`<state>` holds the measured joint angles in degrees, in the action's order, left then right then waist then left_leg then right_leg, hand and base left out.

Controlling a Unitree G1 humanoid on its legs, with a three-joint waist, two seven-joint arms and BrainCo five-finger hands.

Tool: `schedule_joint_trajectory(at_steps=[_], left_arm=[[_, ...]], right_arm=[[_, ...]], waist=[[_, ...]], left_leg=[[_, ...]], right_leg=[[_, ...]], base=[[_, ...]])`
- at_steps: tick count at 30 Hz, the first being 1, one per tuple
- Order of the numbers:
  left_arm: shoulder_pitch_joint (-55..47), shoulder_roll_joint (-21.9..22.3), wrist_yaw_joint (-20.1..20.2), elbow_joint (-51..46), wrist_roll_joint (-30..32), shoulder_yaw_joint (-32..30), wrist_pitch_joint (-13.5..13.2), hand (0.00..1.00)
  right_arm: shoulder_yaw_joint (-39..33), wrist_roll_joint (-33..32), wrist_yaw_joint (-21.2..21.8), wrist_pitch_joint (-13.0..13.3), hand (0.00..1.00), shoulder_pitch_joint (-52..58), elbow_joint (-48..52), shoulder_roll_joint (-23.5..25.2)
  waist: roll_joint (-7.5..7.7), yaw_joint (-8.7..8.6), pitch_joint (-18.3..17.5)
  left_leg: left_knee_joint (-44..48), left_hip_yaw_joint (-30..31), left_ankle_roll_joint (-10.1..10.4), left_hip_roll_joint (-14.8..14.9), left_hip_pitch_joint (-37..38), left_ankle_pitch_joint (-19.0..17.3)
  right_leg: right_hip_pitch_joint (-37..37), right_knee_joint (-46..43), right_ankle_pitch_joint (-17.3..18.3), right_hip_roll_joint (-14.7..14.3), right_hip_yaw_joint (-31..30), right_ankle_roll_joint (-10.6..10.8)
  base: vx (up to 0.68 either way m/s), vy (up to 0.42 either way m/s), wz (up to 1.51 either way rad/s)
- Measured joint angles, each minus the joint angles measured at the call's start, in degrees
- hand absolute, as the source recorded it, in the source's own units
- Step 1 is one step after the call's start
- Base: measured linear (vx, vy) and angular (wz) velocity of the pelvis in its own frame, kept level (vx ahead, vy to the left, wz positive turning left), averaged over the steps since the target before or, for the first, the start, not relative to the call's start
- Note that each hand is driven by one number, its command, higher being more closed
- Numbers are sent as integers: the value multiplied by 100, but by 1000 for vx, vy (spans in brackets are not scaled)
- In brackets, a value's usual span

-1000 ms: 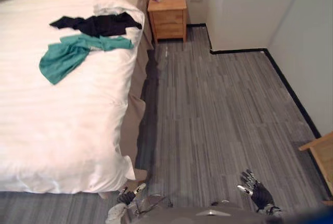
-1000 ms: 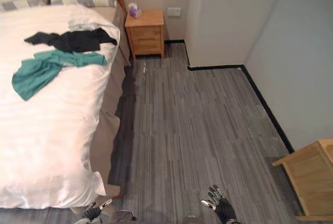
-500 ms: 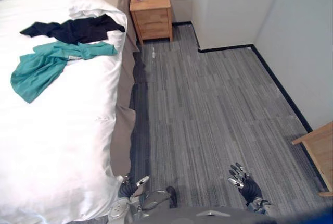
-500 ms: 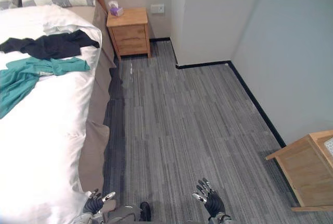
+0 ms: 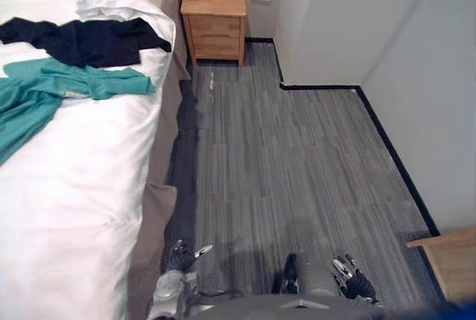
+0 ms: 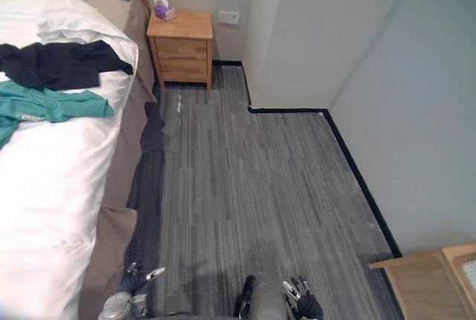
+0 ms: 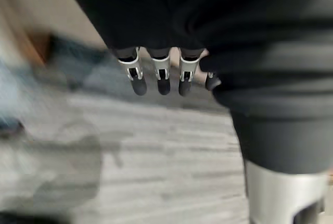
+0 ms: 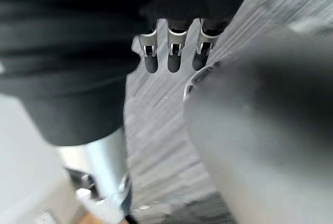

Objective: Tidy the bed and pick cloth on bed and put in laundry

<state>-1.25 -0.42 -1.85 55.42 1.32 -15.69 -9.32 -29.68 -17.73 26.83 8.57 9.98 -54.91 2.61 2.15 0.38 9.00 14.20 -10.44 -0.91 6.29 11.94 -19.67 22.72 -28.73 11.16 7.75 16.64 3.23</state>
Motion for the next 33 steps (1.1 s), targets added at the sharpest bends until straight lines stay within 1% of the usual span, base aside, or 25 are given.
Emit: schedule_joint_trajectory(at_steps=[1, 2, 3, 4, 5, 7, 8, 9, 11, 12, 13, 15, 16, 18, 19, 20, 21, 22, 24, 26, 28, 29, 30, 32, 33], left_arm=[[3, 22, -4, 0, -4, -5, -5, 0], [92, 114, -21, 41, -1, -14, -7, 0], [126, 298, -62, 31, 57, 1, -89, 0], [122, 336, -71, 43, 69, 0, -117, 0], [72, 424, -104, 65, 202, 1, -124, 0], [40, 440, -109, 60, 266, -5, -147, 0], [9, 450, -117, 40, 359, -31, -240, 0], [-21, 467, -153, 28, 472, -133, -290, 0], [-142, 477, -209, 21, 501, -305, -314, 0], [-252, 468, -249, -22, 496, -537, -409, 0], [-346, 458, -320, -49, 491, -665, -560, 0], [-429, 454, -335, -105, 491, -701, -700, 0], [-464, 460, -332, -290, 478, -681, -813, 0], [-457, 455, -329, -456, 453, -678, -921, 0], [-419, 454, -327, -477, 428, -675, -981, 0], [-406, 457, -325, -476, 428, -673, -997, 0], [-403, 453, -321, -470, 421, -678, -1004, 0], [-392, 436, -316, -449, 335, -670, -986, 0], [-281, 348, -332, -439, 198, -641, -976, 0], [-110, 251, -345, -437, 151, -567, -942, 0], [-95, 214, -351, -435, 163, -320, -868, 0], [-97, 204, -352, -422, 166, -218, -850, 0], [-53, 220, -351, -404, 155, -62, -832, 0], [55, 201, -345, -410, 151, -7, -827, 0], [164, 191, -349, -414, 146, -3, -794, 0]], right_arm=[[28, -7, 0, 5, 0, 44, 44, 22], [35, -35, 15, 2, 0, 105, 46, 38], [-46, -120, -12, 64, 0, 56, 158, -62], [-59, -118, -14, 84, 0, 30, 163, -81], [22, -115, -18, 122, 0, -9, 166, -82], [121, -117, -14, 142, 0, -6, 171, -94], [136, -120, -47, 172, 0, -7, 198, -34], [160, -112, -54, 202, 0, -21, 234, -11], [138, -105, -61, 233, 0, -12, 275, -41], [149, -74, -85, 282, 0, 20, 265, -15], [130, 41, -126, 448, 0, 75, 266, -37], [147, 142, -140, 571, 0, 116, 228, -29], [210, 237, -166, 659, 0, 162, 215, -12], [310, 274, -167, 747, 0, 110, 225, -29], [331, 274, -168, 778, 0, 102, 232, -51], [316, 274, -171, 779, 0, 53, 243, -59], [246, 269, -181, 780, 0, -69, 242, -46], [153, 245, -203, 775, 0, -145, 218, -28], [130, 214, -218, 761, 0, -173, 230, 109], [117, 215, -229, 634, 0, -236, 209, 208], [14, 188, -243, 458, 0, -234, 199, 212], [-57, 80, -244, 364, 0, -208, 183, 223], [-57, 1, -213, 283, 0, -124, 172, 218], [-63, -19, -183, 237, 0, -27, 148, 212], [-68, -122, -186, 225, 0, 12, 182, 213]], waist=[[41, 7, -3], [-27, -15, 70], [-235, 28, 133], [-233, 25, 161], [-190, 9, 194], [-159, -17, 174], [-139, -53, 153], [-248, -40, 168], [-421, -67, 158], [-460, -68, 154], [-506, -72, 212], [-456, -1, 248], [-372, 67, 229], [-272, 70, 228], [-231, 77, 226], [-231, 82, 227], [-223, 92, 224], [-128, 172, 198], [85, 218, 67], [190, 343, 37], [198, 289, 39], [193, 255, 44], [166, 204, 73], [165, 183, 178], [99, 89, 216]], left_leg=[[8, -3, 99, -9, 47, -56], [39, -12, 426, 135, 241, -251], [51, -150, 455, 306, 278, -136], [9, -170, 451, 304, 346, -42], [-58, -134, 511, 296, 594, 365], [109, -98, 538, 313, 623, 545], [629, 107, 530, 372, 454, 585], [1744, 389, 567, 517, 47, 613], [3134, 609, 776, 753, -579, 1249], [4041, 725, 953, 888, -996, 2188], [5133, 740, 858, 1105, -1565, 1883], [5578, 518, 740, 1192, -2010, 1279], [5233, 213, 614, 1157, -2338, 906], [4241, -353, 490, 1097, -2637, 586], [3109, -726, 431, 960, -2691, 510], [2677, -827, 412, 919, -2705, 528], [1524, -947, 323, 799, -2676, 712], [932, -966, 212, 633, -2657, 1453], [844, -1200, 100, 378, -2671, 1277], [1233, -1345, -14, 383, -2819, 901], [1533, -1425, -145, 246, -2731, 494], [1562, -1454, -186, 127, -2551, 291], [1550, -1469, -216, 14, -2271, 65], [1479, -1400, -253, -77, -1947, -111], [1382, -1290, -232, -94, -1823, -179]], right_leg=[[-82, 488, -225, 31, -18, 14], [-292, 780, -1009, -71, 113, -433], [-293, 483, -792, -144, 229, -557], [-275, 317, -687, -120, 223, -610], [-290, -312, -343, 11, 174, -695], [-364, -488, -143, 39, 157, -694], [-509, -514, 198, 20, 166, -576], [-705, -524, 574, -56, 174, -496], [-910, -539, 759, -209, 232, -549], [-1169, -438, 880, -288, 221, -580], [-1595, -258, 993, -361, 250, -625], [-2141, 94, 1019, -344, 262, -590], [-2526, 449, 981, -239, 276, -464], [-2814, 795, 866, -59, 300, -230], [-2967, 999, 804, 89, 300, -107], [-3027, 1048, 781, 128, 293, -60], [-3130, 1134, 741, 234, 259, 59], [-3125, 1197, 745, 390, 83, 240], [-3058, 1436, 522, 544, -168, 237], [-2922, 1457, 271, 659, -497, 318], [-2861, 958, 164, 904, -525, 505], [-2636, 187, 105, 1090, -659, 527], [-2104, -1112, -114, 1273, -950, 379], [-1439, -2608, 139, 1119, -1286, 182], [-880, -3212, 441, 685, -1419, 155]], base=[[487, -352, 50], [487, -313, 32], [472, -294, 25], [489, -294, 24], [391, -253, 29], [321, -227, 32], [301, -251, 20], [325, -249, 10], [258, -130, -13], [288, -93, 0], [298, -80, 6], [344, -33, 6], [319, 0, 4], [392, 101, 6], [461, 170, -1], [446, 214, -16], [469, 277, -40], [469, 296, -44], [465, 247, -24], [451, 259, -28], [387, 233, -5], [407, 237, 9], [401, 219, 12], [369, 85, 24], [360, -18, 34]])
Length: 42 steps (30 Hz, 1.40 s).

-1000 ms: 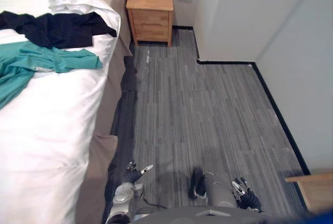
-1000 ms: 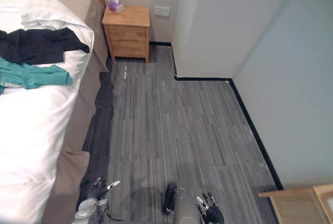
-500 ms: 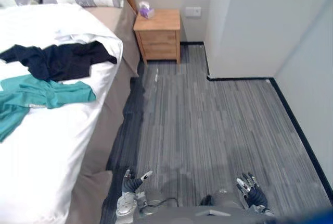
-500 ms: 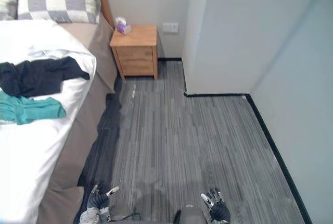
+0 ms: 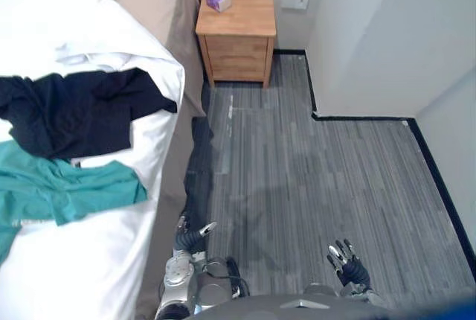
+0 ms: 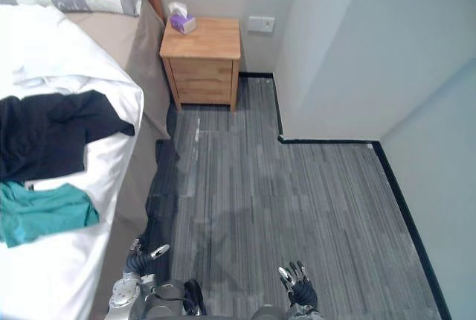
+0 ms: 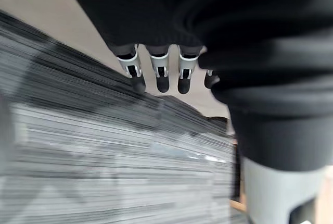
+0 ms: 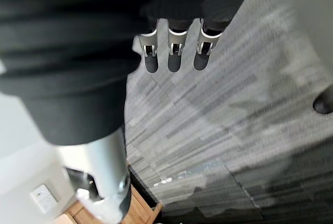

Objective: Tidy the bed and pick cloth on bed and put in laundry

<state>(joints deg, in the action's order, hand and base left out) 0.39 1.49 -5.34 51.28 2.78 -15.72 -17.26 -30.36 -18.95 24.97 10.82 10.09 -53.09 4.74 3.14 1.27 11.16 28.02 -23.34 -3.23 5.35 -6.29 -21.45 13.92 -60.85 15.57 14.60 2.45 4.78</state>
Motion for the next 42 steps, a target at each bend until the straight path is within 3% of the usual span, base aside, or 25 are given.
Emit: schedule_joint_trajectory(at_steps=[1, 2, 5, 7, 8, 9, 11, 13, 14, 15, 16, 18, 19, 23, 25, 26, 27, 28, 29, 31, 33, 35, 37, 39, 42], left_arm=[[37, 0, -1, 5, 0, 0, 28, 0], [132, 19, 1, 13, -3, 17, 73, 0], [301, 92, 10, 187, -119, 65, 150, 0], [320, 109, 11, 216, -169, 212, 199, 0], [313, 120, 12, 237, -165, 172, 201, 0], [270, 117, 11, 301, -161, 81, 201, 0], [275, 159, 29, 300, -154, 3, 195, 0], [244, 229, 35, 299, -156, -20, 143, 0], [230, 242, 32, 299, -158, -49, 137, 0], [181, 276, 49, 296, -156, -192, 111, 0], [91, 298, 72, 294, -180, -484, 9, 0], [-46, 312, 125, 272, -528, -866, -115, 0], [-193, 323, 132, 207, -746, -1162, -211, 0], [-470, 338, 275, 187, -891, -1141, -441, 0], [-472, 373, 277, 185, -900, -1071, -471, 0], [-470, 362, 272, 182, -909, -943, -482, 0], [-407, 323, 252, 158, -973, -894, -464, 0], [-336, 351, 253, 128, -1016, -850, -441, 0], [-262, 346, 288, 72, -1017, -578, -388, 0], [-268, 294, 280, 91, -1029, -467, -300, 0], [-386, 254, 243, 200, -1017, -245, -189, 0], [-443, 140, 251, 262, -1008, 13, -139, 0], [-550, 12, 262, 400, -1016, 165, -99, 0], [-654, -14, 251, 422, -1077, 170, -90, 0], [-710, 12, 255, 413, -1347, 215, -91, 0]], right_arm=[[2, -29, 1, -6, 0, -1, 0, 0], [-3, -152, 13, -14, 0, 15, 7, -1], [-8, -549, 105, -15, 0, 65, 22, -5], [10, -899, 213, -48, 0, 59, 215, -31], [37, -927, 249, -65, 0, 42, 258, -54], [72, -968, 272, -140, 0, -68, 245, -86], [89, -966, 301, -201, 0, -171, 212, -125], [-27, -958, 283, -398, 0, -149, 182, -115], [-47, -956, 282, -442, 0, -137, 178, -111], [-61, -952, 270, -519, 0, -117, 161, -101], [-54, -959, 219, -607, 0, -100, 141, -74], [-125, -930, 179, -688, 0, -89, 72, -139], [-128, -835, 178, -713, 0, -57, -28, -116], [-23, -543, 204, -678, 0, -27, -66, -69], [-53, -188, 257, -502, 0, -101, -65, -46], [-58, 14, 270, -315, 0, -82, -89, -43], [19, 183, 255, -67, 0, -97, -141, 55], [42, 266, 235, 63, 0, -92, -145, 64], [62, 403, 59, 366, 0, -153, -138, 62], [96, 459, -70, 522, 0, -190, -113, 55], [79, 466, -315, 652, 0, -261, -160, -36], [89, 690, -592, 717, 0, -273, -193, -82], [221, 1043, -881, 901, 0, -233, -189, -222], [312, 1454, -1233, 1162, 0, -282, -169, -344], [398, 2139, -1973, 1555, 0, -187, -25, -444]], waist=[[-6, -58, 6], [3, -197, 12], [-73, -222, 87], [-284, -292, 216], [-312, -297, 272], [-403, -256, 331], [-421, -245, 342], [-461, -328, 337], [-466, -339, 341], [-478, -349, 338], [-517, -368, 323], [-597, -311, 309], [-515, -178, 321], [-258, 33, 221], [-272, 81, 144], [-308, 122, 86], [-110, 65, -68], [-95, -16, -137], [-49, 43, -267], [-12, 152, -308], [6, 161, -336], [50, 105, -346], [-68, -28, -356], [-160, -25, -395], [-309, -33, -458]], left_leg=[[-14, 69, 18, 13, 15, -16], [-70, 232, 119, 23, 28, -74], [-46, 371, 310, 136, 133, -308], [92, 461, 572, 456, 334, -638], [66, 447, 715, 536, 514, -716], [-151, 329, 773, 601, 889, -681], [-435, 307, 693, 580, 1194, -306], [208, 633, 569, 677, 1421, 362], [542, 761, 552, 713, 1372, 564], [1454, 1047, 596, 802, 1099, 1161], [3164, 1398, 786, 934, 385, 1549], [4293, 1577, 784, 1058, -266, 1393], [4309, 1555, 731, 1031, -613, 1181], [2181, 1081, 597, 677, -1074, 539], [191, 434, 477, 485, -995, 953], [-431, 61, 87, 417, -901, 1668], [-617, -337, -29, 120, -798, 1707], [-610, -540, -79, 99, -834, 1675], [-538, -819, -383, 22, -844, 1469], [-557, -753, -418, -97, -762, 1319], [-841, -432, -398, -410, -396, 1084], [-1201, 85, -376, -764, 65, 923], [-1477, 720, -415, -909, 619, 861], [-1730, 1187, -382, -873, 962, 881], [-1909, 2156, -240, -700, 1176, 872]], right_leg=[[165, -56, 95, -149, 1, 11], [708, 181, 316, -584, 159, -21], [1232, 1325, 351, -795, 638, -131], [1566, 2164, 126, -779, 1002, -145], [1603, 2258, -161, -684, 1243, -403], [1375, 2163, 20, -727, 1639, -829], [1310, 1927, 152, -734, 1743, -939], [709, 1844, 494, -800, 1884, -1331], [538, 1904, 562, -828, 1898, -1325], [153, 2108, 718, -915, 1879, -1265], [-400, 2637, 1020, -1179, 1637, -1150], [-879, 2972, 1015, -1375, 1461, -1141], [-1269, 3253, 997, -1393, 1302, -1108], [-1968, 4027, 860, -1104, 1008, -830], [-2285, 4261, 783, -887, 1046, -572], [-2435, 4336, 798, -805, 1130, -318], [-2642, 4571, 629, -523, 1333, 13], [-2742, 4719, 458, -470, 1486, 94], [-2888, 4928, 112, -453, 1562, 112], [-2949, 4894, -99, -436, 1549, 165], [-2766, 3801, -404, -251, 1547, 447], [-1974, 1492, -985, 137, 1439, 211], [-1168, 192, -539, 43, 1251, 121], [-709, 347, -250, -144, 1254, 69], [-81, 1666, 29, -250, 1222, -113]], base=[[332, -92, 59], [216, -106, 52], [298, -197, 31], [425, -284, 5], [570, -308, -31], [542, -204, -48], [543, -191, -39], [514, -226, -13], [493, -227, -12], [536, -234, -28], [434, -187, -37], [384, -42, -63], [375, 11, -68], [434, 119, -57], [455, 167, -26], [489, 173, 27], [477, 168, 62], [580, 244, 112], [579, 279, 86], [418, 204, 50], [433, 203, 83], [415, 127, 126], [454, -36, 153], [483, -145, 144], [369, -256, 162]])
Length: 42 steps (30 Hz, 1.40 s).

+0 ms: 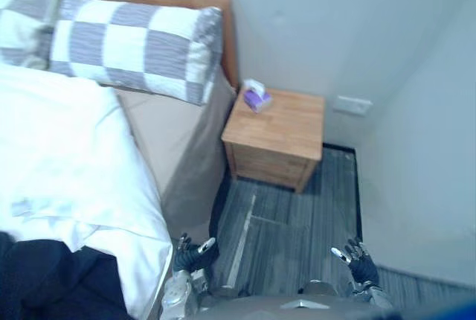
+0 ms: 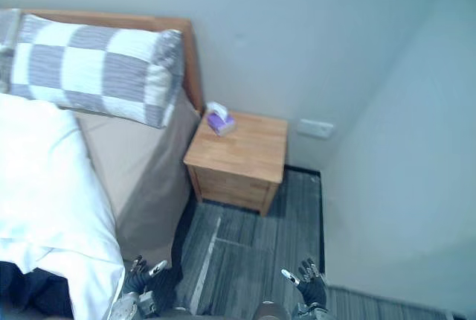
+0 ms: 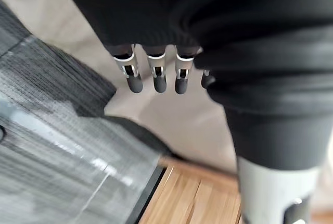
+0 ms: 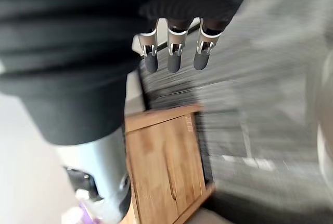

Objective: Tidy the bed and pick cloth on bed and put in laundry

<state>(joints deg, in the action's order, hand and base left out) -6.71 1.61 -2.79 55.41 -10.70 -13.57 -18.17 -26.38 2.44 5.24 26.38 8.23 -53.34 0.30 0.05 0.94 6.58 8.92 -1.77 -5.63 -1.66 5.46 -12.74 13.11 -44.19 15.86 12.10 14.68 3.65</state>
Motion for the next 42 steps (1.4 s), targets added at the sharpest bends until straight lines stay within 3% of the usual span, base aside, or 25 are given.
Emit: schedule_joint_trajectory(at_steps=[2, 3, 4, 7, 8, 10, 12, 14, 15, 16, 18, 20, 22, 24, 27, 29, 31, 32, 33, 34, 36, 38, 39, 42], left_arm=[[70, 3, 2, -7, -80, 0, -9, 0], [116, -17, 7, -11, -118, -6, -16, 0], [196, -67, 29, 64, -109, -48, 4, 0], [36, 61, 41, -20, -97, -236, 19, 0], [-63, 47, 35, -21, -113, -410, 19, 0], [-145, 78, 30, -22, -140, -738, 19, 0], [-163, 143, 29, -21, -332, -966, 20, 0], [-167, 203, 62, -21, -366, -1008, 20, 0], [-147, 282, 127, -43, -351, -1120, 16, 0], [-157, 286, 230, -24, -272, -1133, 11, 0], [-158, 244, 288, -25, -144, -1123, -9, 0], [-269, 128, 313, -12, -93, -1092, -39, 0], [-431, -65, 392, 86, -87, -879, -34, 0], [-439, -195, 417, 236, 13, -749, -31, 0], [-421, -274, 420, 282, 284, -664, -31, 0], [-442, -316, 428, 286, 537, -431, -35, 0], [-332, -510, 450, 293, 716, -88, -40, 0], [-222, -601, 496, 236, 787, 71, -35, 0], [-189, -650, 492, 254, 805, 174, 55, 0], [-212, -682, 492, 261, 802, 215, 89, 0], [-107, -661, 494, 272, 795, 324, 148, 0], [-72, -647, 511, 275, 755, 326, 179, 0], [-59, -633, 509, 328, 751, 311, 231, 0], [-85, -507, 504, 328, 747, 180, 296, 0]], right_arm=[[51, 465, -464, 124, 0, 114, 132, 11], [150, 652, -706, 163, 0, 176, 176, 25], [226, 824, -980, 209, 0, 271, 128, 74], [463, 1192, -1421, 194, 0, 258, 154, 20], [687, 1398, -1552, 192, 0, 231, 185, -4], [902, 1641, -1685, 146, 0, 38, 181, -39], [872, 1748, -1768, 66, 0, -133, 125, 46], [758, 1862, -1903, -76, 0, -162, 31, 98], [651, 1856, -1982, -228, 0, -121, -72, 113], [489, 1836, -2087, -450, 0, 2, -209, 120], [301, 1777, -2149, -637, 0, 102, -303, 105], [134, 1650, -2195, -846, 0, 23, -516, 138], [-60, 1602, -2225, -972, 0, -91, -591, 138], [-314, 1514, -2291, -1147, 0, -101, -722, 126], [-430, 1343, -2309, -1375, 0, -177, -795, 128], [-391, 1269, -2307, -1465, 0, -198, -760, 105], [-303, 1096, -2305, -1553, 0, -165, -713, 154], [-159, 898, -2287, -1553, 0, -136, -644, 71], [-83, 691, -2222, -1568, 0, -121, -598, 51], [-46, 507, -2168, -1578, 0, -58, -610, 87], [8, 109, -2072, -1475, 0, -21, -664, 129], [18, -218, -1996, -1214, 0, 12, -677, 142], [-15, -470, -1973, -1065, 0, 56, -683, 108], [-29, -684, -1954, -877, 0, 84, -588, 50]], waist=[[-24, -7, -18], [58, -48, -63], [129, -33, 7], [-121, 178, -31], [-144, 183, -73], [-129, 192, -129], [-36, 265, -202], [-4, 243, -184], [1, 193, -184], [-20, 104, -187], [-6, 97, -198], [133, 175, -256], [253, 149, -305], [242, 93, -299], [214, 13, -143], [110, -19, -97], [279, -126, -63], [225, -158, 27], [83, -205, 105], [94, -256, 66], [109, -343, 35], [286, -337, 50], [384, -345, 87], [246, -319, 92]], left_leg=[[134, 823, 236, 185, -126, -148], [435, 1346, 436, 231, -402, -316], [983, 1618, 729, 256, -662, -591], [1201, 1400, 767, 724, -631, -555], [1073, 1376, 921, 849, -508, -460], [801, 1282, 1037, 981, -390, -287], [703, 1019, 1074, 981, -586, 45], [703, 599, 1058, 969, -754, 205], [805, -8, 983, 998, -868, 228], [888, -1200, 914, 1113, -963, 230], [743, -1910, 754, 1083, -930, 321], [30, -1998, 599, 702, -677, 661], [-977, -1762, 529, 314, -429, 1247], [-1465, -1479, 502, 162, -308, 1543], [-1500, -1287, 512, 104, -240, 1486], [-1502, -1293, 507, 88, -234, 1320], [-1327, -1422, 617, -69, -234, 1011], [-238, -1707, 441, 101, -436, 552], [-200, -1556, 301, 241, -422, 395], [-296, -1463, 398, 257, -434, 350], [-730, -1328, 384, 305, -430, 680], [-899, -1326, 480, 264, -465, 841], [-1021, -1340, 538, 215, -352, 937], [-1478, -1540, 607, 262, 94, 1165]], right_leg=[[305, 1007, -51, -262, -733, 38], [298, 1753, -175, -479, -1590, 151], [-46, 2504, -729, -541, -1950, 175], [-477, 2376, -635, -838, -1499, 42], [-644, 2304, -485, -877, -1319, 2], [-767, 2234, -328, -898, -1073, -81], [-824, 2344, -236, -717, -729, -164], [-1090, 2593, -237, -555, -223, -165], [-1361, 2766, -236, -448, 242, -168], [-1708, 2861, -236, -319, 946, -168], [-1975, 2861, -232, -213, 1321, -161], [-2063, 2928, -225, -14, 1457, -145], [-2115, 3058, -276, 96, 1666, -60], [-2183, 3113, -321, 103, 1722, 9], [-2344, 2955, -358, 165, 1705, 71], [-2259, 2622, -356, 233, 1707, 75], [-1859, 1880, -504, 613, 1573, 6], [-1479, 933, -387, 732, 1070, -29], [-1190, 629, -93, 483, 524, 49], [-1129, 846, 93, 272, 155, 55], [-972, 1827, 183, -224, -356, 111], [-1007, 2957, -119, -457, -791, 21], [-1153, 3168, -575, -431, -770, -138], [-1379, 3242, -565, -533, -828, -157]], base=[[303, -360, 214], [296, -460, 248], [338, -544, 234], [205, -324, 118], [186, -294, 98], [145, -307, 89], [56, -199, 100], [29, -91, 132], [23, -35, 211], [22, -15, 218], [29, 65, 185], [44, 149, 126], [0, 121, 69], [-61, 48, 77], [-80, 29, 39], [-85, 56, 28], [16, 86, 33], [180, 92, 31], [195, 50, 39], [122, -15, 72], [34, -45, 58], [47, -100, 26], [87, -109, 22], [153, -75, -16]])
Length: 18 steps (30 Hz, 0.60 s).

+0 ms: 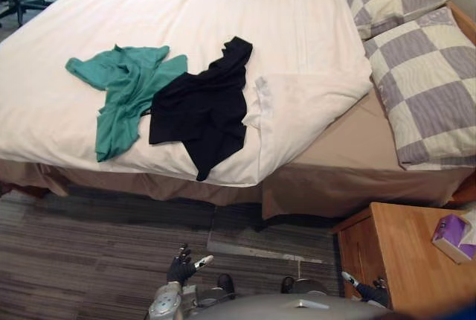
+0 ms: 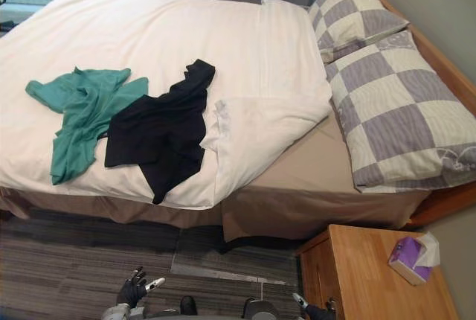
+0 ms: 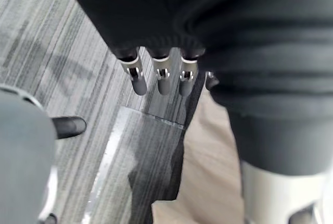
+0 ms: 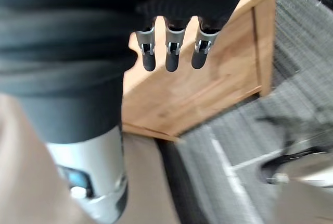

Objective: Tidy the bed and pick cloth on bed and put in laundry

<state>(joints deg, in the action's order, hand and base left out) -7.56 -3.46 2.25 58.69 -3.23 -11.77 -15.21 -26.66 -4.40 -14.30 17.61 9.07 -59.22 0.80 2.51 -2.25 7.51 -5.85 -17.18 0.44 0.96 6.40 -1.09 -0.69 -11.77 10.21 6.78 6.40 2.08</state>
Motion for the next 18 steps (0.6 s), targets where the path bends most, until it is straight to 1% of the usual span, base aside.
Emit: schedule_joint_trajectory(at_steps=[1, 3, 5, 8, 9, 10, 11, 12, 13, 14, 15, 16, 17, 18], left_arm=[[-21, 18, -1, 0, -15, -11, 5, 0], [-43, 49, 35, 0, -76, -14, 6, 0], [-43, 73, 44, 0, -76, -5, 5, 0], [-69, 97, -6, -8, -81, 2, 6, 0], [-80, 99, -18, -13, -79, 0, 5, 0], [-79, 101, -16, -23, -79, -3, -4, 0], [-81, 101, -11, -39, -99, -10, -5, 0], [-102, 97, -6, -70, -211, -48, -10, 0], [-135, 107, 16, -71, -311, -198, -10, 0], [-170, 111, 34, -80, -385, -281, -8, 0], [-259, 128, 49, -178, -484, -394, -8, 0], [-383, 143, 81, -335, -535, -463, -10, 0], [-478, 146, 134, -436, -553, -454, -23, 0], [-570, 136, 167, -554, -577, -447, -37, 0]], right_arm=[[1, -29, 5, 53, 0, 5, 76, -9], [-5, -216, 1, 203, 0, 13, 115, 82], [18, -355, -10, 289, 0, -41, 180, 141], [240, -739, -452, 437, 0, -26, 818, 144], [248, -964, -608, 330, 0, -31, 1121, 135], [186, -1388, -621, -49, 0, -78, 1294, 76], [69, -1492, -602, -72, 0, -82, 1330, 69], [-114, -1491, -607, 85, 0, -39, 1325, 115], [-259, -1416, -665, 380, 0, 69, 1361, 195], [-317, -1229, -780, 525, 0, 183, 1506, 249], [-335, -891, -990, 733, 0, 339, 1933, 321], [-347, -546, -1113, 1039, 0, 556, 2654, 334], [-392, -371, -1149, 1142, 0, 651, 3265, 286], [-484, -77, -1199, 1149, 0, 657, 4152, 139]], waist=[[-58, -7, -15], [-123, -7, -40], [-137, 7, -47], [-139, 9, -43], [-144, 5, -76], [-156, 28, -127], [-181, 42, -141], [-193, 43, -138], [-192, 18, -137], [-200, 1, -135], [-235, -6, -120], [-255, -45, -113], [-268, -55, -119], [-278, -52, -125]], left_leg=[[-2, -46, 13, 15, 40, -13], [-4, -112, 37, 28, 81, -37], [-7, -122, 59, 28, 157, -51], [19, -153, 65, 35, 262, -51], [19, -234, 73, 55, 279, -56], [22, -330, 78, 95, 284, -59], [23, -373, 99, 130, 283, -71], [23, -444, 126, 158, 281, -89], [23, -466, 141, 169, 276, -98], [23, -488, 146, 170, 278, -102], [22, -517, 160, 173, 268, -111], [0, -566, 218, 178, 258, -155], [-9, -587, 273, 208, 253, -259], [-10, -597, 254, 201, 256, -366]], right_leg=[[-47, 65, -1, -23, -31, 0], [-137, 200, -4, -53, -67, 0], [-242, 315, -7, -65, -63, 1], [-391, 387, -44, -74, -66, 22], [-393, 388, -83, -91, -76, 20], [-380, 403, -162, -134, -95, 21], [-384, 420, -216, -168, -97, 39], [-385, 432, -245, -193, -97, 43], [-375, 441, -248, -200, -100, 42], [-372, 444, -248, -200, -105, 42], [-367, 445, -248, -199, -106, 42], [-351, 445, -246, -204, -119, 43], [-322, 449, -239, -233, -119, 39], [-316, 452, -194, -235, -128, 8]], base=[[132, -52, -24], [165, -49, -10], [149, -38, 3], [125, -26, 0], [62, -11, -11], [39, -6, -10], [35, -3, -5], [0, 0, 0], [4, -19, -7], [-11, -32, -11], [-47, -30, -16], [-66, -29, -21], [-78, -27, -26], [-59, -22, -17]])
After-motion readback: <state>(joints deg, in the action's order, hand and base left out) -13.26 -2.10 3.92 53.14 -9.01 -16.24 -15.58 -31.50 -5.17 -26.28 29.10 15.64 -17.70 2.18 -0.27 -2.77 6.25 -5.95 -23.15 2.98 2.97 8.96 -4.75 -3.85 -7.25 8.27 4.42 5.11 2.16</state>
